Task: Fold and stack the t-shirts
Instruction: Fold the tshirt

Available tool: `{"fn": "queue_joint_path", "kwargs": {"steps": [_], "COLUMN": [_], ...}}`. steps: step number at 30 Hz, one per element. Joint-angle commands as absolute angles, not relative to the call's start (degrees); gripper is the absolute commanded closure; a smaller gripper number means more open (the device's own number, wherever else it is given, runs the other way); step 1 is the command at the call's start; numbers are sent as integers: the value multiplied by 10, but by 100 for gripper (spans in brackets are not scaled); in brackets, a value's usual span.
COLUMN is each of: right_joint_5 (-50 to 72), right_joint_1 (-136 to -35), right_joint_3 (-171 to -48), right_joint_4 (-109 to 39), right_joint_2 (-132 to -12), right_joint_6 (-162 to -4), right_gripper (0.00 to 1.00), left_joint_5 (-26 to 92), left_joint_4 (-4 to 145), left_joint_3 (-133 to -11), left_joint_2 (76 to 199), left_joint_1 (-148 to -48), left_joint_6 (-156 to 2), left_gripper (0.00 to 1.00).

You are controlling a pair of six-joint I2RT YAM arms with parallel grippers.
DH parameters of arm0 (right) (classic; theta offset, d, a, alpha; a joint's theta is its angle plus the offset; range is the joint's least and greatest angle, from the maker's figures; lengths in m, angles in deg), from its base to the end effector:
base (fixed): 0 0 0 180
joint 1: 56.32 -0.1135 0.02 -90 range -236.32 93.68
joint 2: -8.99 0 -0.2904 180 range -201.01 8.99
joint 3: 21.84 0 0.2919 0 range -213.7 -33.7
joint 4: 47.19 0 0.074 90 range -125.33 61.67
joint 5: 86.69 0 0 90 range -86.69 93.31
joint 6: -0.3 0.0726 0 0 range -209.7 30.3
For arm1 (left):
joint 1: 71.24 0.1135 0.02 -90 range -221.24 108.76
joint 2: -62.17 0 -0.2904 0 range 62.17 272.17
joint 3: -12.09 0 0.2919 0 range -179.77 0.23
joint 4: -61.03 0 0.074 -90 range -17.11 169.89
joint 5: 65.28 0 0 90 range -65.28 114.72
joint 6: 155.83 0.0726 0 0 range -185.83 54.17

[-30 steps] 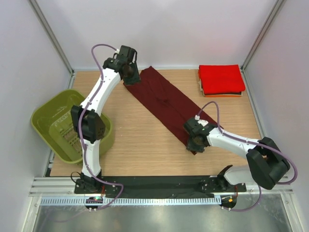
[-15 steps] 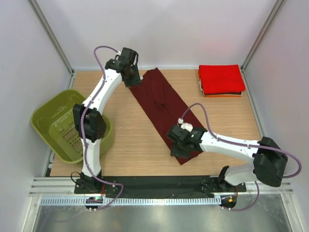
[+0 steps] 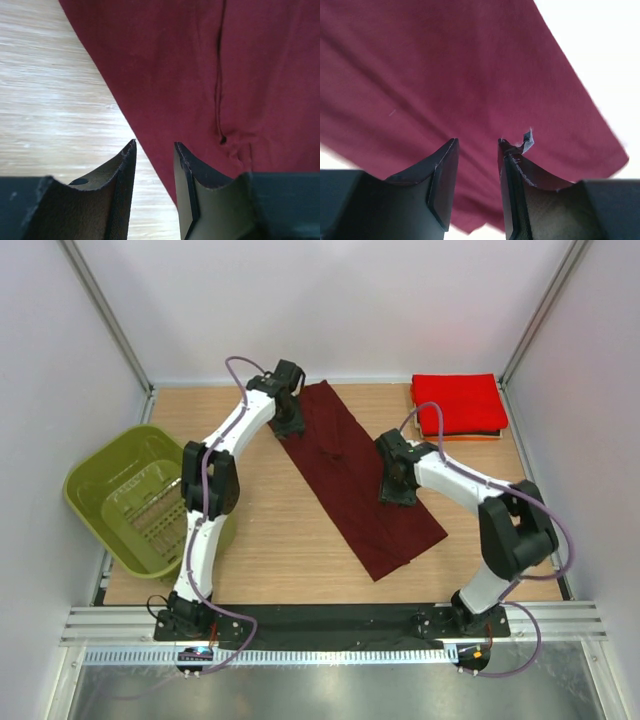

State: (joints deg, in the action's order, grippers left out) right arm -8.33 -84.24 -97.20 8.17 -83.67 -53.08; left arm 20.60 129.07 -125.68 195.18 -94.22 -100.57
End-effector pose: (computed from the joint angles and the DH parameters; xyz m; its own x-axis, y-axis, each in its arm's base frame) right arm 0.3209 0.1535 0.1783 -0.9188 0.1743 -0.3541 0.1777 0.9838 0.0232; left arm 0.5312 -0.2196 0.2193 -0.8807 -0.2439 -0.4061 -0.1731 0.9637 -0.2035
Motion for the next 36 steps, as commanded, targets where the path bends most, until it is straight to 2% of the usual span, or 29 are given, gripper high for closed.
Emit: {"fn": "queue_joint_path", "kwargs": {"steps": [1,6,11,16,22,26,30,36], "right_joint_5": [-116,-145,-142,-135,-172,-197,-172,-175], "right_joint_1": [-829,-828,-831,-878,-959,-1012,-1033,-1040], "right_joint_3": [-995,-972,-916,-860,-900,-959,-985,-1053], "right_joint_4": [56,36,24,-11,48,107,98,124], "right_joint_2": [-875,-908,-873,-838,-867,-915,-934,-904], "right_joint_6": [-592,-561,-481,-385,-285,-179,-123,-203], "right_gripper": [56,57,57,57,57,57,57,55], "left_joint_5": [192,188,164,135,107,133,178,244], "left_joint_4": [1275,1283,1283,1275,1253,1235,1211,1200], "left_joint_3": [-1278,-1320,-1333,-1331,-1331,-1355,-1357,-1323], "left_joint_2": [1977,2033,2061,2071,2080,2097,2098,2052], "left_joint_1": [-948,-951,-951,-950,-944,-930,-913,-911], "left_joint_6": [-1027,-1018,-1004,-971,-943,-943,-957,-965], "left_gripper": [63,64,64,64,62,62,61,60]}}
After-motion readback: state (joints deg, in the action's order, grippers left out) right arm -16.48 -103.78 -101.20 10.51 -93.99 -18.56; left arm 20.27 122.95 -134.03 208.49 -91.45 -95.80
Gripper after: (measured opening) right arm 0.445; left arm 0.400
